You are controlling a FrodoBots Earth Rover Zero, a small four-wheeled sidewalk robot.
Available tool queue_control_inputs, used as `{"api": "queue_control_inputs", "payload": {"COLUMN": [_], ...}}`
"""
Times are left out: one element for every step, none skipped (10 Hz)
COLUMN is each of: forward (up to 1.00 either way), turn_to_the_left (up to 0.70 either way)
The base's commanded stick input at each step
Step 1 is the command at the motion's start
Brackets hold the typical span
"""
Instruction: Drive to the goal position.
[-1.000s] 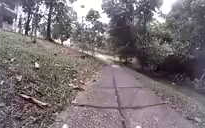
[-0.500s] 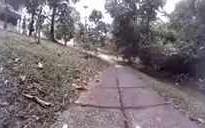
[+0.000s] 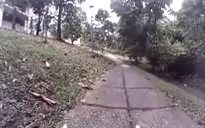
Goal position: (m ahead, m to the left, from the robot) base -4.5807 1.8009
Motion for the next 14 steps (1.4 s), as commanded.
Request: {"api": "queue_control_inputs", "payload": {"forward": [0.00,0.00,0.00,0.00,0.00,0.00,0.00,0.00,0.00,0.00,0.00,0.00,0.00,0.00], "turn_to_the_left": [0.30,0.30,0.30,0.30,0.30,0.30,0.30,0.30,0.30,0.30,0.30,0.30,0.30,0.30]}}
